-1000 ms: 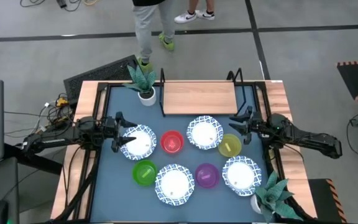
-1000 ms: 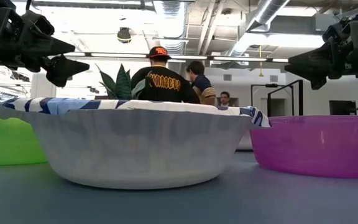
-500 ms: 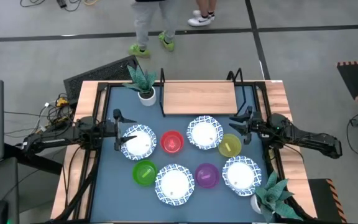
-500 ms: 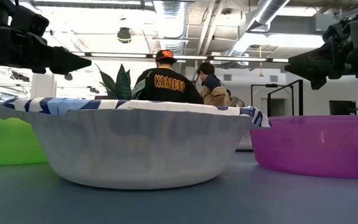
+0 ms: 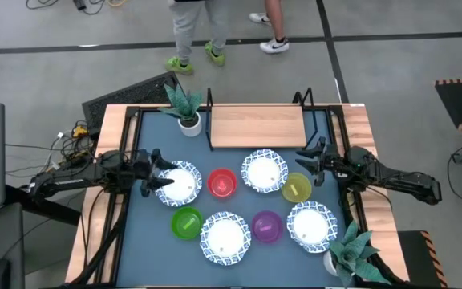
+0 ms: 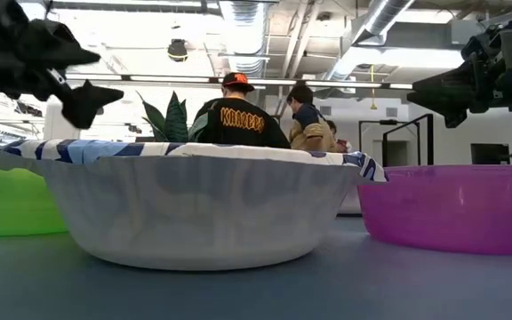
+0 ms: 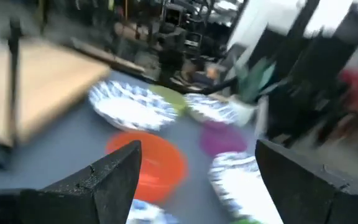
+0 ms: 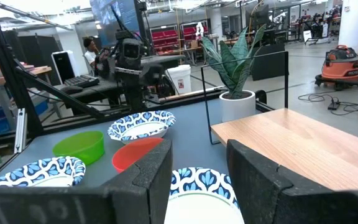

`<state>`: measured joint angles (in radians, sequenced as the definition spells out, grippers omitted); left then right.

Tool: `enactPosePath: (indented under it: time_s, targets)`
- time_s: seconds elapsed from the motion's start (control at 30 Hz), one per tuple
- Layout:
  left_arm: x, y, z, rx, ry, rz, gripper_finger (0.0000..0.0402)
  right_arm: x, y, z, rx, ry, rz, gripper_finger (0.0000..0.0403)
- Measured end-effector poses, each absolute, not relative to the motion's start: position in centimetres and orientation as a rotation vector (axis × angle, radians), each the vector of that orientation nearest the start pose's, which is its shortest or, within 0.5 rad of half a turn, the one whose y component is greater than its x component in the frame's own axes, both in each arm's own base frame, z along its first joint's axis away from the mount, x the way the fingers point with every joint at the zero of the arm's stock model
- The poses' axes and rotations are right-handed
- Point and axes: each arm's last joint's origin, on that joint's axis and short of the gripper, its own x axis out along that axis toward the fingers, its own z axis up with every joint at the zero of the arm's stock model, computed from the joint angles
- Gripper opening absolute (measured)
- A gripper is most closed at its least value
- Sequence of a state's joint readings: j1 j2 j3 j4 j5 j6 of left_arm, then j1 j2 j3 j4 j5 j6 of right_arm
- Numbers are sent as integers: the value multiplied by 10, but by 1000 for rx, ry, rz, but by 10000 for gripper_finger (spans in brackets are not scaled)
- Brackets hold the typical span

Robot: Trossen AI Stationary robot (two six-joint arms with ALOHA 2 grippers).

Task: Place and stack bowls onto a shelf
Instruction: Put the white patterned bowl on the shelf

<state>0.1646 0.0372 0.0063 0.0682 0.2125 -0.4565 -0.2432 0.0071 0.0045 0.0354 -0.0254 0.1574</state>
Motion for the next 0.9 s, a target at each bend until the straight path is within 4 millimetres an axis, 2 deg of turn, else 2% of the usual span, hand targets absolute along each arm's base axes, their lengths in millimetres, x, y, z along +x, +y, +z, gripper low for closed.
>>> enactPosePath:
  time_s: [0.23,0.33,0.53,0.9]
  targets:
    - [98,17,169,-876,-108,154,300,95,-23,168,152,-51,-219,177]
    - [98,20,167,-996,-155,249,300,95,-23,168,153,-52,-224,177]
    - [96,23,169,-1031,-248,351,300,95,-23,168,154,-52,-225,177]
    - [96,23,169,-1043,-254,356,300,95,-23,168,203,-59,-226,177]
